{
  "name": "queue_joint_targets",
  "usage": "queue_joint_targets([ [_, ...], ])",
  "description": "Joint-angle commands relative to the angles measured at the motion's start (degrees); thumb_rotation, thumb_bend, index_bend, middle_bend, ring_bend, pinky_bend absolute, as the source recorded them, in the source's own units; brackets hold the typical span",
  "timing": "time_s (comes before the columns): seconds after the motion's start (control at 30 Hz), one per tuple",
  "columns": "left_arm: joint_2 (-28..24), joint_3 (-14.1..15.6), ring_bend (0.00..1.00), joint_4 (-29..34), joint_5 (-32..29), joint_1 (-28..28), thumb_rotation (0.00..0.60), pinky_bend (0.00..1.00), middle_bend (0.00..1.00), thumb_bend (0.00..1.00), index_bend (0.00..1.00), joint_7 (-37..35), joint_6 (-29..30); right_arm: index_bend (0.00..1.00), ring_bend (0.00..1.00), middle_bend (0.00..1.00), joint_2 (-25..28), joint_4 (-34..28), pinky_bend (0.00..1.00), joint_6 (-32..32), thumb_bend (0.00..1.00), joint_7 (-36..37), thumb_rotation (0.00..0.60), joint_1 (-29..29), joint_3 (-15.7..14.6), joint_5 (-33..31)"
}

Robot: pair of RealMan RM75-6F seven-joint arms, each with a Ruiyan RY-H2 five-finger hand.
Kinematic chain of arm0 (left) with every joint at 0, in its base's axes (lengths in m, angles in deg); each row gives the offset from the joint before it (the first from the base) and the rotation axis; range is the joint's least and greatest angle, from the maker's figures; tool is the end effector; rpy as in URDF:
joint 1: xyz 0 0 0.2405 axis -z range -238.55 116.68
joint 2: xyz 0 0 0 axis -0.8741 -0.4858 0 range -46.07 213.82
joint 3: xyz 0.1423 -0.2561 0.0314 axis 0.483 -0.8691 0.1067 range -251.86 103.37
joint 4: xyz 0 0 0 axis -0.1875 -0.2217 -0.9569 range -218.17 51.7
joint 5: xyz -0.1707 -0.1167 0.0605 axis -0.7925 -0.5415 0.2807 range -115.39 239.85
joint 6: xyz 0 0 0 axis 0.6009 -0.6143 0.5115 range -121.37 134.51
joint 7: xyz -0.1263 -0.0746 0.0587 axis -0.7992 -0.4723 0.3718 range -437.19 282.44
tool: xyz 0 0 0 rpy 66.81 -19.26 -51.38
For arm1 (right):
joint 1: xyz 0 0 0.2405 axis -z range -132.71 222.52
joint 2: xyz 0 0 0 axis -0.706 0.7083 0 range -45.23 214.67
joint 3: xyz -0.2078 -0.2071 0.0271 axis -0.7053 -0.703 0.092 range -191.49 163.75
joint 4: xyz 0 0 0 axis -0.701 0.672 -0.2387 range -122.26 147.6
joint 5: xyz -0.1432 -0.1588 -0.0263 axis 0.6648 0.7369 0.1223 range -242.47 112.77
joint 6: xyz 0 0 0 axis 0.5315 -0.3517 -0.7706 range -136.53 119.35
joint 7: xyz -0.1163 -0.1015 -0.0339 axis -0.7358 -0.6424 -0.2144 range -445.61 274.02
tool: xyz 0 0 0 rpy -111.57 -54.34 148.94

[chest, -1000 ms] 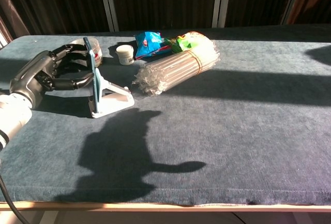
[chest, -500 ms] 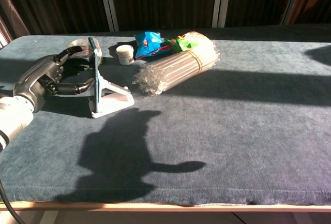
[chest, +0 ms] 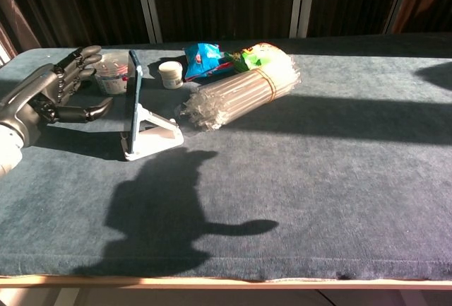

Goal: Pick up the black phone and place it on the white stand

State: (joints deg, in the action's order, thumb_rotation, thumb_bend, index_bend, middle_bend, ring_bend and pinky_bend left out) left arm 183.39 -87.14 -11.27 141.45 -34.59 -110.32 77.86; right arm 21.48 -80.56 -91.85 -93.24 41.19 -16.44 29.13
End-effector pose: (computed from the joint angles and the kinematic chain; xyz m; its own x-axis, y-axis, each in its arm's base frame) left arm -0.2386 0.3389 -0.0287 -0.4367 0.1601 0.8852 0.8780 -0.1386 0.4582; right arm -0.3394 -0.1683 0.1482 0.5252 -0.1177 0.8428 -0.8489 -0.1428 0.5090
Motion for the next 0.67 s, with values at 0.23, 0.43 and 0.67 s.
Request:
queue_joint_targets([
  [0.23, -24.66, 11.97, 0.0, 9.07, 5.67, -9.38, 0.6, 0.02, 0.0, 0.35, 0.0, 13.97, 3.15, 0.0, 0.0, 0.0, -0.23, 0.02, 0.0, -0.02, 0.24, -0.76, 0.6, 0.24, 0.19, -0.65],
  [0.43, -30.09, 14.79, 0.0, 14.4, 3.14, -14.52, 0.6, 0.0, 0.0, 0.36, 0.0, 29.57, 6.7, 0.0, 0.0, 0.0, -1.55, -0.32, 0.0, 0.92, 0.24, -3.3, 0.6, -0.21, 0.85, -1.74],
  [0.67, -29.4, 13.12, 0.0, 13.76, 5.62, -16.46, 0.6, 0.0, 0.0, 0.36, 0.0, 28.98, 12.82, 0.0, 0.0, 0.0, -2.54, -0.35, 0.0, 2.15, 0.24, -5.83, 0.6, -0.64, 1.21, -2.95],
])
